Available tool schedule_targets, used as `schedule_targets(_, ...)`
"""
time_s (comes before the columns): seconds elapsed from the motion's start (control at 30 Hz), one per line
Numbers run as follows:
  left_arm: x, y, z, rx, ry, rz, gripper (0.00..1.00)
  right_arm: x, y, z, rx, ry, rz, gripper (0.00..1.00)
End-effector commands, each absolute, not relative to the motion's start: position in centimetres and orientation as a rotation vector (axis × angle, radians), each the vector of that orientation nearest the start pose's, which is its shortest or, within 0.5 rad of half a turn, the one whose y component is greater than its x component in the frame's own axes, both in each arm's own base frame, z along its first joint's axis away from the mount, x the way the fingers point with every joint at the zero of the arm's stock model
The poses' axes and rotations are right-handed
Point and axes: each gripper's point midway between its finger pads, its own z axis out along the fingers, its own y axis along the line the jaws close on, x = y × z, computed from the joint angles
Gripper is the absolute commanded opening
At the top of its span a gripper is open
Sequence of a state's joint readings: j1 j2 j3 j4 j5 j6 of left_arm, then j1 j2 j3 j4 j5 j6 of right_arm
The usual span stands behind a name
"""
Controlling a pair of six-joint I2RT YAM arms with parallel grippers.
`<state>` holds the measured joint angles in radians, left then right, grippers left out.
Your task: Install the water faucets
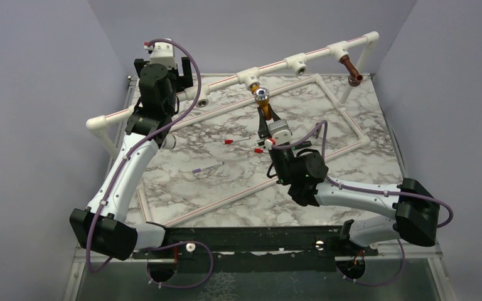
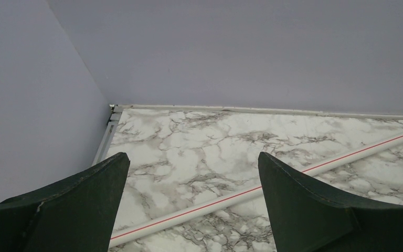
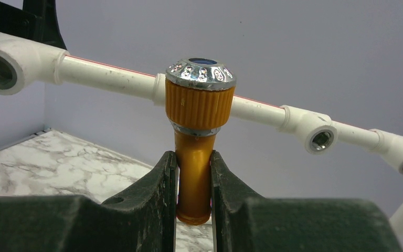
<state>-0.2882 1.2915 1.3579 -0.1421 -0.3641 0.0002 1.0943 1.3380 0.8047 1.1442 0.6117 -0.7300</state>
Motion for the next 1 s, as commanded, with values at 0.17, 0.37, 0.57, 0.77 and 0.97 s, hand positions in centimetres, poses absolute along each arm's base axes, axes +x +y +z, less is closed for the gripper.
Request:
schedule_targets(0.17,41.9,-7.7,31.9,0.045,1.841,0.062,0.94,28.9,28.3,39.5,-0.164,1.088,0.221,0.01)
schedule_targets(0.37,41.8,-7.7,32.0,0.045,1.839,0.059,0.94,29.2,28.3,39.5,-0.058,1.143,0.309,0.01)
schedule_targets(0.57,41.7,-7.7,32.2,0.043,1.835,0.056,0.94,29.6,28.6,38.7,0.047,1.202,0.393,0.01)
schedule_targets(0.77,41.6,-7.8,32.3,0.043,1.831,0.049,0.94,29.8,28.8,38.7,0.144,1.237,0.468,0.01)
schedule_targets(0.97,41.5,-7.8,32.4,0.042,1.827,0.048,0.94,29.7,29.2,39.0,0.248,1.259,0.598,0.01)
